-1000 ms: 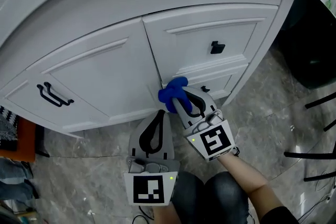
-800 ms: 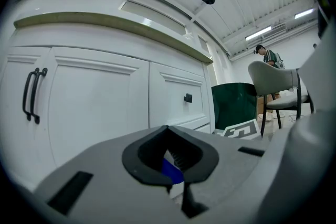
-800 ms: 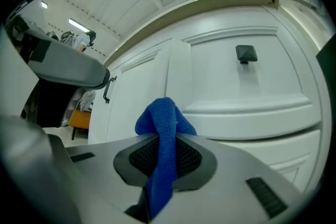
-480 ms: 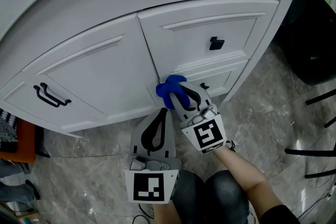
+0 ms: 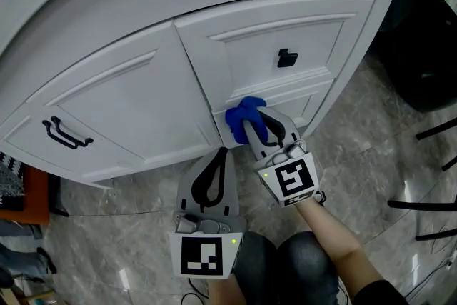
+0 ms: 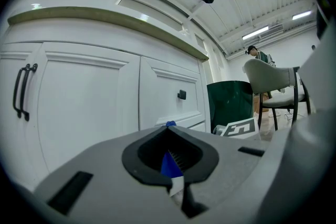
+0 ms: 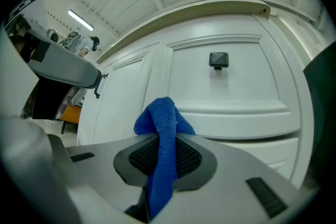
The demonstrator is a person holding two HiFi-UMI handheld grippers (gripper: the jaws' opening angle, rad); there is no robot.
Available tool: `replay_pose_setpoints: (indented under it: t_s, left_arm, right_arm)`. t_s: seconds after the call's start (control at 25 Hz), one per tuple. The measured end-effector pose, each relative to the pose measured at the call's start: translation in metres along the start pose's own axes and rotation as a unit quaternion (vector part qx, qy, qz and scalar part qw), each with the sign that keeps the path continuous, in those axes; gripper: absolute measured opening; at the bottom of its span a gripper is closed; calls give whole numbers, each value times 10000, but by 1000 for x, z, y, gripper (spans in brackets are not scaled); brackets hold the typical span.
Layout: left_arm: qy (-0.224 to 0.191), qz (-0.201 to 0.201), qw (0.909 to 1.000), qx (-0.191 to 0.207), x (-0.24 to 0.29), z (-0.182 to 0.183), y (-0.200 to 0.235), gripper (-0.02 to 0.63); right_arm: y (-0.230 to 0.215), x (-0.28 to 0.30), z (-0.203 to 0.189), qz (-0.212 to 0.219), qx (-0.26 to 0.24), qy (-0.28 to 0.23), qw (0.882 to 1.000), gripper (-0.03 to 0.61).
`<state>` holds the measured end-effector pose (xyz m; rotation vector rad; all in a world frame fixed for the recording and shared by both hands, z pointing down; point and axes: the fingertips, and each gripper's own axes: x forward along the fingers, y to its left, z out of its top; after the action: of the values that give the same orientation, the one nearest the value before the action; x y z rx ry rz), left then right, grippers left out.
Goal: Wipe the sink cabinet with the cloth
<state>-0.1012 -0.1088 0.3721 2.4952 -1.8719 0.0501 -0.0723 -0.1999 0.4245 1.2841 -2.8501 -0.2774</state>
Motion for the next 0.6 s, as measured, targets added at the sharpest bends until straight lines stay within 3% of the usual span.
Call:
replay_pose_setpoints:
  t_s: [0.6]
  left_arm:
    - [19,-75,10000,-4,2,0,-7,5]
  right_arm:
    - [-49,-21,-7,-571,196,78,9981,57]
